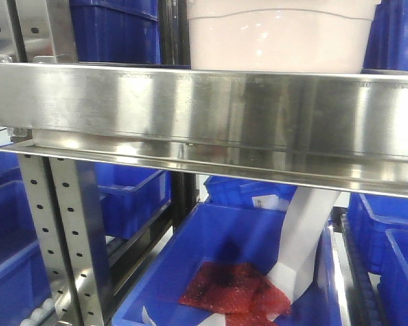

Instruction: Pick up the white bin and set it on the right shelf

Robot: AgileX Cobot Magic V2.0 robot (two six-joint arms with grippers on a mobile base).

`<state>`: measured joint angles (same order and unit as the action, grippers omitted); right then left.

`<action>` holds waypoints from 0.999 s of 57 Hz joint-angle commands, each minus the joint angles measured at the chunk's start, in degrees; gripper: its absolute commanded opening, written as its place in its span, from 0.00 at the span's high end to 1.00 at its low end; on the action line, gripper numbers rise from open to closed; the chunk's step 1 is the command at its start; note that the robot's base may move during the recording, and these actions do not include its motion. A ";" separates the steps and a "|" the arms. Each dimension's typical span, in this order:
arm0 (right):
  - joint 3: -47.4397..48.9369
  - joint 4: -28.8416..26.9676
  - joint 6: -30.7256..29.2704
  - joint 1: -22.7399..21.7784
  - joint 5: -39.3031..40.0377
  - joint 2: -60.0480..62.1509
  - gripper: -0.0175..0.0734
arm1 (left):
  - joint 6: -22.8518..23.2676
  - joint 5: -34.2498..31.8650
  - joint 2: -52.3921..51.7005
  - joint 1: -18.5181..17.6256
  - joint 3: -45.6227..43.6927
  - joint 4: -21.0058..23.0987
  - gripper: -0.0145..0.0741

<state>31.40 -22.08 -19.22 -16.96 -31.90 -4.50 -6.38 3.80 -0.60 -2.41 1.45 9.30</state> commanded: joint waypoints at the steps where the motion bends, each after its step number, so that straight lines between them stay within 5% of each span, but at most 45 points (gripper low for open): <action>1: 1.39 -0.86 0.00 0.10 4.98 -0.90 0.72 | 0.42 -5.57 -0.50 0.01 0.62 0.55 0.97; 21: 0.43 0.21 0.00 0.31 5.22 -0.94 0.72 | 0.42 -5.57 -0.50 0.01 0.62 0.55 0.97; 28: -3.00 1.79 0.35 3.42 8.69 -1.01 0.72 | 0.42 -5.57 -0.50 0.01 0.62 0.55 0.97; 43: -15.41 18.21 15.93 10.60 22.22 -0.70 0.72 | 0.42 -5.57 -0.50 0.01 0.62 0.55 0.97; 57: -27.41 19.50 17.27 12.80 31.90 6.21 0.72 | 0.42 -5.57 -0.50 0.01 0.62 0.55 0.97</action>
<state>5.47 -3.47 -2.34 -4.56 -8.38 -0.63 -6.38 3.72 -0.60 -2.41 1.45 9.40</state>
